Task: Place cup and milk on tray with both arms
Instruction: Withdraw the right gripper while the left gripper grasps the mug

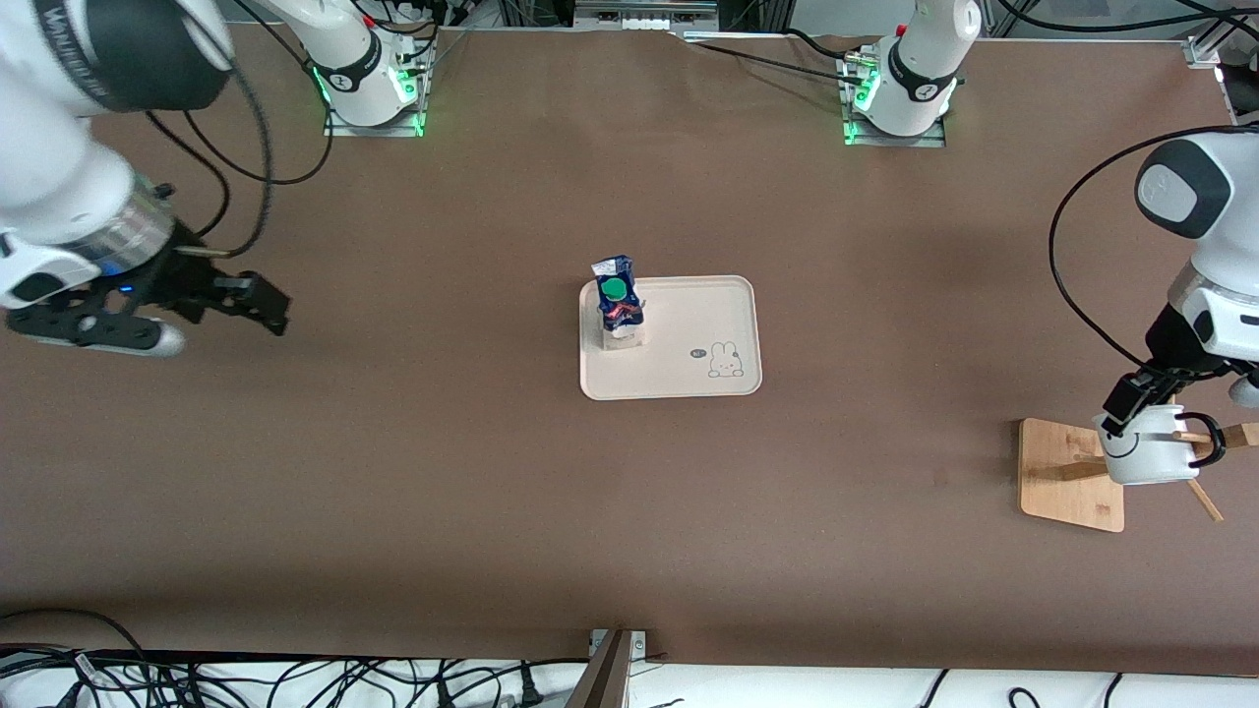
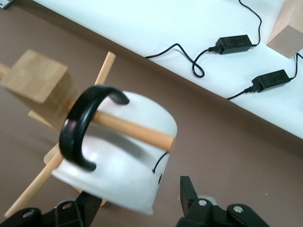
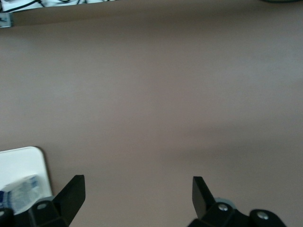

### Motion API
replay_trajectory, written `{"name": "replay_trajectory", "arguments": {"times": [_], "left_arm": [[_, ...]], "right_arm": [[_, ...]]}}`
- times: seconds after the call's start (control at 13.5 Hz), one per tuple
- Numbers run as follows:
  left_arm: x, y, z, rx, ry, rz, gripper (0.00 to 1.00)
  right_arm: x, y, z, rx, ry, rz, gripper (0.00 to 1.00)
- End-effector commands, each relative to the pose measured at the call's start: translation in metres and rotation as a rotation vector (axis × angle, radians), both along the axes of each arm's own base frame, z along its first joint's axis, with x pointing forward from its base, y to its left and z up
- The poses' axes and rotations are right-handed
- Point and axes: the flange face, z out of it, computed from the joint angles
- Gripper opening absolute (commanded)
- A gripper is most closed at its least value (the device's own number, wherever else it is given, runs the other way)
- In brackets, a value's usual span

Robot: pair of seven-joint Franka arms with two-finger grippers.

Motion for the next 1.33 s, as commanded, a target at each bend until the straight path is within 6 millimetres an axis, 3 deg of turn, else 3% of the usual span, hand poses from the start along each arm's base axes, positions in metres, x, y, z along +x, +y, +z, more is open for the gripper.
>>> {"name": "replay_trajectory", "arguments": {"times": [0.0,0.15,0.3,0.37,0.44,0.52,0.89,1.26], "left_arm": [[0.014,0.008,-0.002,-0.03,-0.016,0.021,0.49],[0.014,0.008,-0.001,-0.031,-0.017,0.022,0.37],[0.014,0.008,-0.002,-0.032,-0.016,0.024,0.22],[0.014,0.008,-0.002,-0.032,-0.016,0.024,0.13],[0.013,0.008,-0.001,-0.034,-0.016,0.026,0.03],[0.013,0.007,0.001,-0.034,-0.019,0.024,0.0],[0.012,-0.004,0.015,-0.03,-0.015,0.002,0.0],[0.004,-0.039,0.041,-0.038,0.026,-0.061,0.0]], "right_arm": [[-0.003,-0.008,-0.008,0.012,0.033,0.016,1.0],[-0.005,-0.008,-0.031,0.026,0.078,0.019,1.0],[-0.005,-0.015,-0.07,0.03,0.093,0.019,1.0],[-0.006,-0.018,-0.075,0.03,0.076,0.018,1.0],[-0.006,-0.022,-0.074,0.02,0.067,0.016,1.0],[-0.007,-0.027,-0.068,0.005,0.054,0.013,1.0],[-0.012,-0.071,-0.038,-0.027,0.02,0.035,1.0],[-0.016,-0.093,-0.01,-0.027,0.073,-0.01,1.0]]}}
